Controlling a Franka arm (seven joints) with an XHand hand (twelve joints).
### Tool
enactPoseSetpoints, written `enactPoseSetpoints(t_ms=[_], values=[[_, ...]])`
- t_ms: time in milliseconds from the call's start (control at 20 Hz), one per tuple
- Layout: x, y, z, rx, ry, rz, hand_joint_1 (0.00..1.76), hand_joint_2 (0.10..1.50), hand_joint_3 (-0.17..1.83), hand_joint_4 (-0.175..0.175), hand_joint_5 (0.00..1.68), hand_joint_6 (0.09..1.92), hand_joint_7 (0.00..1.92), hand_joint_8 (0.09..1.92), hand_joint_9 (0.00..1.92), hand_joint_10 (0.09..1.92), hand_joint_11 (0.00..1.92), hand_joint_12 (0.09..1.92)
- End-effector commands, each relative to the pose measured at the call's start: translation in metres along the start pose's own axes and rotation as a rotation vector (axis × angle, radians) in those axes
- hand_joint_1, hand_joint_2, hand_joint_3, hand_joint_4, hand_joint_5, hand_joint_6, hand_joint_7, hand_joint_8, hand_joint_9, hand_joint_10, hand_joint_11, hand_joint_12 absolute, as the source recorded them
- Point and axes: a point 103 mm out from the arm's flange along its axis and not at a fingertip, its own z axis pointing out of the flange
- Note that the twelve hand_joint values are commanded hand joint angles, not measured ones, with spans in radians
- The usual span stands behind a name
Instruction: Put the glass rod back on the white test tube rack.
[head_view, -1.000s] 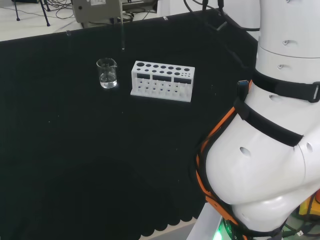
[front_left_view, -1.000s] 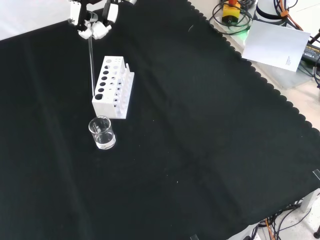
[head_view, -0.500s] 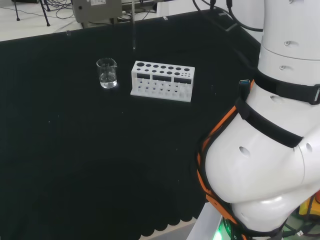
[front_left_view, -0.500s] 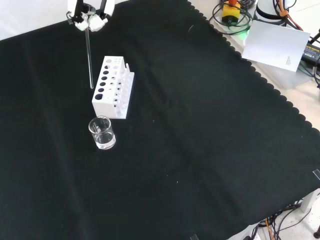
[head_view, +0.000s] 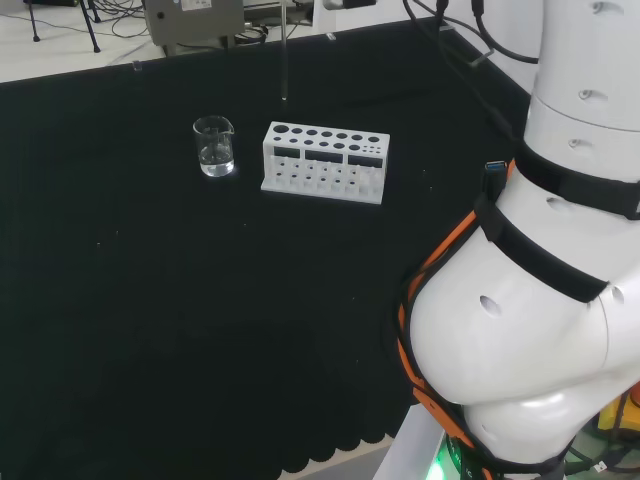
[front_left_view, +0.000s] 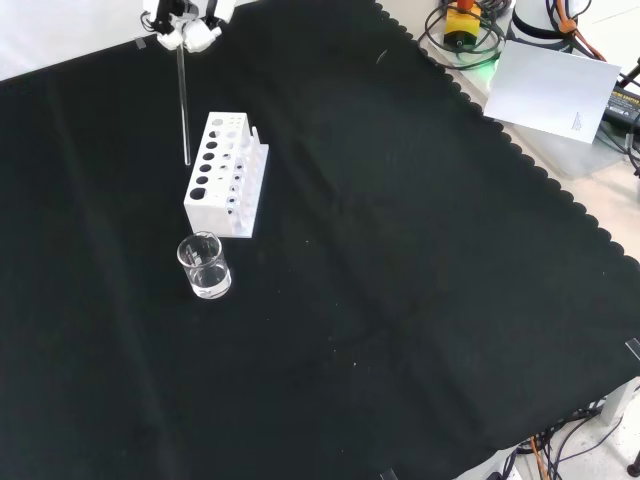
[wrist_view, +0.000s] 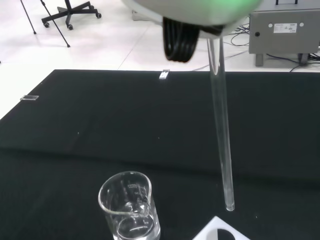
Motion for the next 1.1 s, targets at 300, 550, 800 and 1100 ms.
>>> enactPoseSetpoints(t_ms=[300,550,800,1100], values=[[-0.003,-0.036,0.006,-0.011,-0.003,0.022,1.30,0.69,0.76,-0.175,1.07,0.79,1.15,1.21,1.71,0.96,1.75,0.87],[0.001,-0.042,0.006,-0.015,-0.002,0.015,1.30,0.69,0.76,-0.175,1.07,0.79,1.15,1.21,1.71,0.96,1.75,0.87],[0.006,-0.040,0.012,-0.005,-0.002,-0.001,1.30,0.69,0.76,-0.175,1.07,0.79,1.15,1.21,1.71,0.96,1.75,0.87],[0.010,-0.037,0.022,0.012,0.009,-0.014,1.30,0.69,0.76,-0.175,1.07,0.79,1.16,1.21,1.71,0.96,1.75,0.87]])
